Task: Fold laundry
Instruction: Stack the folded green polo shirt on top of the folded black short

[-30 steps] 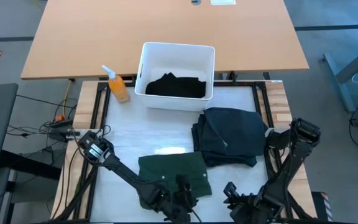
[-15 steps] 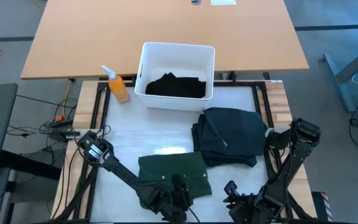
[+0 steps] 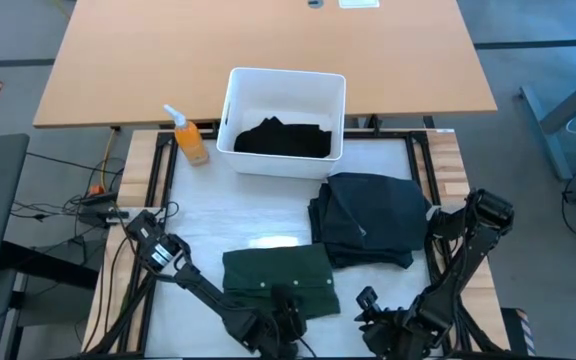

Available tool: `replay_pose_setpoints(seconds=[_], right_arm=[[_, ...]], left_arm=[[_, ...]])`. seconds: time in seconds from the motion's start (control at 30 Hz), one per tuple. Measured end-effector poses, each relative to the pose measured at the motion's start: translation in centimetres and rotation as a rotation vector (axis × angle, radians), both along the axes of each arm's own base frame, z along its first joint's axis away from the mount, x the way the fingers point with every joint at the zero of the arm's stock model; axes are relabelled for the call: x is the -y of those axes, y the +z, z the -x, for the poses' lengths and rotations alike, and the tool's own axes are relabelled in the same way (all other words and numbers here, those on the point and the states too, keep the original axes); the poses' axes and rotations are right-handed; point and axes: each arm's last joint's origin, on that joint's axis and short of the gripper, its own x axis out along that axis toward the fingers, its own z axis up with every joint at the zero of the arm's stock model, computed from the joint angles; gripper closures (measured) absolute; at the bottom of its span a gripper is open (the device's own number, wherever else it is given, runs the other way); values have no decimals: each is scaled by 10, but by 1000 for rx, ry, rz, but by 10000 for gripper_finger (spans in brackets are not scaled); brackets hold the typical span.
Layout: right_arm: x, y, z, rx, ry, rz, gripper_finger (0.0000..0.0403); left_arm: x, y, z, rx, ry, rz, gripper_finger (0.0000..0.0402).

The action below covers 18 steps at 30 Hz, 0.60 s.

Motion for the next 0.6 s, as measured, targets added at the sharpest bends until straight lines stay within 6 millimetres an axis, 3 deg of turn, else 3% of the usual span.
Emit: replay_pose_setpoints(seconds=[0.2, 0.3, 0.47, 0.6], right_arm=[[0, 0, 0, 1, 0, -2, 256], [0, 0, 0, 1, 0, -2, 256], [0, 0, 0, 1, 1, 0, 256], [0, 0, 0, 3, 30, 19, 256]], left_arm=[[-12, -5, 3, -85, 84, 61, 215], [-16, -7, 7, -118, 116, 42, 263], [-16, -8, 15, -177, 118, 4, 378], [-6, 0, 27, -192, 72, -25, 386]])
